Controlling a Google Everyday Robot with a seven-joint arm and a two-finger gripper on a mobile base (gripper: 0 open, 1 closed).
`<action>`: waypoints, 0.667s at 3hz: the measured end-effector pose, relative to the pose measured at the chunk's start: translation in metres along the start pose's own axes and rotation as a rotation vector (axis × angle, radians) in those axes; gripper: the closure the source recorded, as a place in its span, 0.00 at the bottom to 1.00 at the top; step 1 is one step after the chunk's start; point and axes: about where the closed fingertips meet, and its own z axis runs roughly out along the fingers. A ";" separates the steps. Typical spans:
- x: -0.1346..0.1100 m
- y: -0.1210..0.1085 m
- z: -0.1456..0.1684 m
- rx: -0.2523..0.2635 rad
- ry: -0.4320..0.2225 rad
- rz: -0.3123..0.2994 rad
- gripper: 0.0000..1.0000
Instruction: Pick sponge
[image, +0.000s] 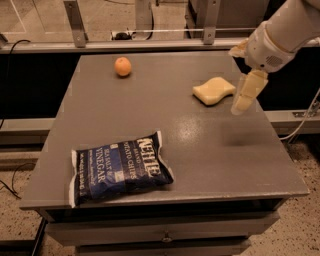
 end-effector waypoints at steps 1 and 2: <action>0.005 -0.046 0.045 -0.024 -0.038 0.025 0.00; 0.011 -0.078 0.084 -0.047 -0.051 0.063 0.00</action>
Offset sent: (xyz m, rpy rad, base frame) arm 0.1539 -0.0013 -0.0792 0.1011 0.0885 -0.0560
